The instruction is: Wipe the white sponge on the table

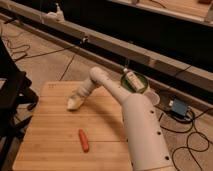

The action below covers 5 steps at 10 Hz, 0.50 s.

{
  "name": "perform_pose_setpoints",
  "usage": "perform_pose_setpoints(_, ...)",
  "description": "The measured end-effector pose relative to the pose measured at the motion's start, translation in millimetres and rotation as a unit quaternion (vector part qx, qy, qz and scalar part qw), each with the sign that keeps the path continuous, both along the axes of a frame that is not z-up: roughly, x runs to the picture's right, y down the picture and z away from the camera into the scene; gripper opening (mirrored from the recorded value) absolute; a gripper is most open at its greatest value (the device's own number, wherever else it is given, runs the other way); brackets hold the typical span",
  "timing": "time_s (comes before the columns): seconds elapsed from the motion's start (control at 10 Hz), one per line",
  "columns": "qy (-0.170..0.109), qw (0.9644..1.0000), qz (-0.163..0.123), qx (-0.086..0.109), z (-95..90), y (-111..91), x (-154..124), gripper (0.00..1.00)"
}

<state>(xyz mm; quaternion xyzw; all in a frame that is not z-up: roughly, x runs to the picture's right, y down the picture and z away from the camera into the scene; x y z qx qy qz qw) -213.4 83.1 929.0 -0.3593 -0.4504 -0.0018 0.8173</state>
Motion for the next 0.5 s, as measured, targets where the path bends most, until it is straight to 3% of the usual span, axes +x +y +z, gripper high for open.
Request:
perform_pose_setpoints(0.3,-0.040,0.9990,-0.013,-0.016,-18.3,18.0,-20.9,0.00)
perform_pose_setpoints(0.5,-0.043,0.9986,-0.018,-0.026,-24.7,29.4,-14.3,0.00)
